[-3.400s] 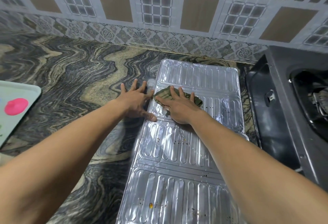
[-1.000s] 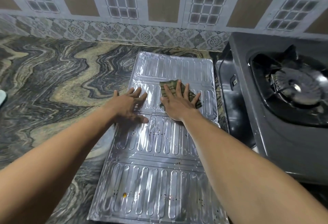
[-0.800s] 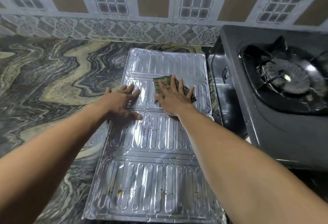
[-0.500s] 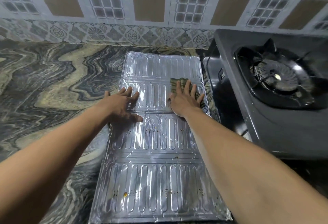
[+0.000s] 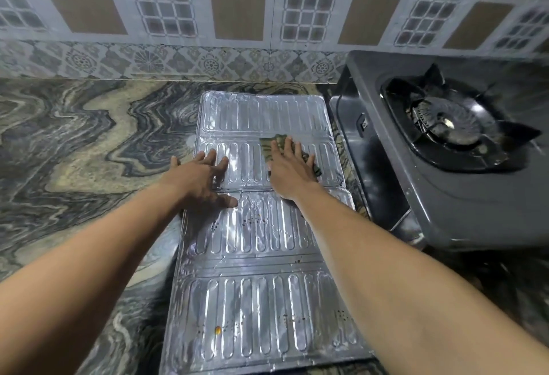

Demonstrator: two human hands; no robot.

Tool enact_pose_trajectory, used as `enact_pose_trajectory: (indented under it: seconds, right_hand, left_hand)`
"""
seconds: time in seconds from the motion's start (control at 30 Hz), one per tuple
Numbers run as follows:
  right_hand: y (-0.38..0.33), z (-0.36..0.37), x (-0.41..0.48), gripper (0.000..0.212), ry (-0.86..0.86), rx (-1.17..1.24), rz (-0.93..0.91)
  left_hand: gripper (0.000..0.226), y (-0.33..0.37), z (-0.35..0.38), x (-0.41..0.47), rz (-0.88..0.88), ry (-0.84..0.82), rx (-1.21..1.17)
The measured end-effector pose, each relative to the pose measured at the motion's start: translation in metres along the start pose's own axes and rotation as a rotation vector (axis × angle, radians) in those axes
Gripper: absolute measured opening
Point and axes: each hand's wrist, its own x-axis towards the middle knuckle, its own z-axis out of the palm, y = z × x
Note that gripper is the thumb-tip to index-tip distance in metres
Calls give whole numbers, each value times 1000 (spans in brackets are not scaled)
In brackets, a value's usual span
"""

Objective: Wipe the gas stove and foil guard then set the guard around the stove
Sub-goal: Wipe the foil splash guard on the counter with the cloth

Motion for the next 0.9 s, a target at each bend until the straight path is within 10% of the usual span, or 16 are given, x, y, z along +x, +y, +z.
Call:
enact_pose_trajectory:
  seconds: [0.9]
  right_hand:
    - [-55, -21, -34, 80, -219, -174, -370]
  left_hand:
    - [101, -20, 6, -43, -73, 7, 96]
